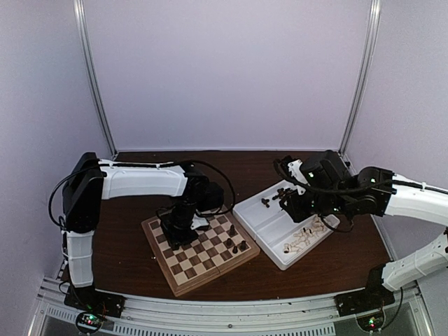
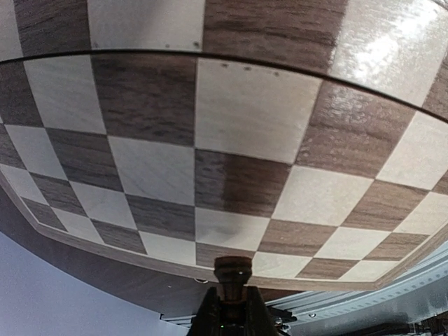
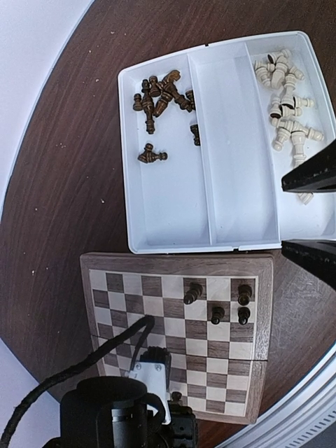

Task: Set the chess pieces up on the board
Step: Place the chess piece on the chessboard.

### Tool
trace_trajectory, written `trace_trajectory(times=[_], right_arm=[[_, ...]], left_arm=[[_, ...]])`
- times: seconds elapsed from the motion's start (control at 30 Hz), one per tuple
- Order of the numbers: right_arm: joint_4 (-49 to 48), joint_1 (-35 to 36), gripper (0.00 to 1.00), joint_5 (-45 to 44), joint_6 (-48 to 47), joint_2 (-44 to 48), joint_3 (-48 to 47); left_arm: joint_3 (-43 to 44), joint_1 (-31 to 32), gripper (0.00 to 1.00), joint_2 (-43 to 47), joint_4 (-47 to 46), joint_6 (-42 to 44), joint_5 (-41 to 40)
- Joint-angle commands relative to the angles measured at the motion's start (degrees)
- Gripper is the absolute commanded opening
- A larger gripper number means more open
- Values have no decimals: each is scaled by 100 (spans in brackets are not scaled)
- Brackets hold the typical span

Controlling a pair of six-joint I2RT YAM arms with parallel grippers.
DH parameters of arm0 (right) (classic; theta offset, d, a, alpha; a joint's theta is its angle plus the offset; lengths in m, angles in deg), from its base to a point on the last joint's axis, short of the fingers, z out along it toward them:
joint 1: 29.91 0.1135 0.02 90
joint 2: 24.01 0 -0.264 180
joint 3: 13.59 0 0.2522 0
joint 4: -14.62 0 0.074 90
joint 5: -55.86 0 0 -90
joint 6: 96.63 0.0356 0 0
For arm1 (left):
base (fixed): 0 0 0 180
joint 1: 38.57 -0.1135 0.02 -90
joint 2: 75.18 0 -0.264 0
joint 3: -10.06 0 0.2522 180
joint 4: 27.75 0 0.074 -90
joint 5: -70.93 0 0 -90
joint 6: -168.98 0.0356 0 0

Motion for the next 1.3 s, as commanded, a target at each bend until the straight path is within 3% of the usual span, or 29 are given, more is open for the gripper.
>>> trace_trajectory(times=[0.0, 0.27, 0.33, 0.63, 0.67, 0.7, 0.77, 0.87, 0.93, 1.27], right_arm=[[-131, -26, 27, -46, 82, 36, 103], [-135, -29, 27, -34, 103, 70, 118], [-140, -27, 27, -33, 100, 86, 119], [-147, -25, 27, -32, 100, 67, 127], [-148, -26, 27, -31, 100, 67, 123], [-148, -26, 27, -23, 98, 58, 119], [-157, -26, 27, -10, 97, 45, 106], [-157, -26, 27, -9, 95, 27, 92], [-172, -31, 27, 1, 102, 11, 101], [-313, -43, 26, 48, 130, -30, 101]], left_arm=[[-27, -32, 2, -79, 187, 58, 60], [-25, -36, 2, -261, 138, 89, 154], [-7, -36, 5, -278, 133, 85, 138], [104, -36, 37, -146, 35, 94, 100], [104, -36, 49, -80, -15, 116, 140], [104, -36, 69, 9, -54, 125, 140], [105, -31, 76, 174, -137, 164, 181], [-4, -27, 78, 624, -353, 85, 64], [-185, -29, 96, 1057, -601, -16, -15], [-1994, -47, 98, 4096, -2429, -1114, -1210]])
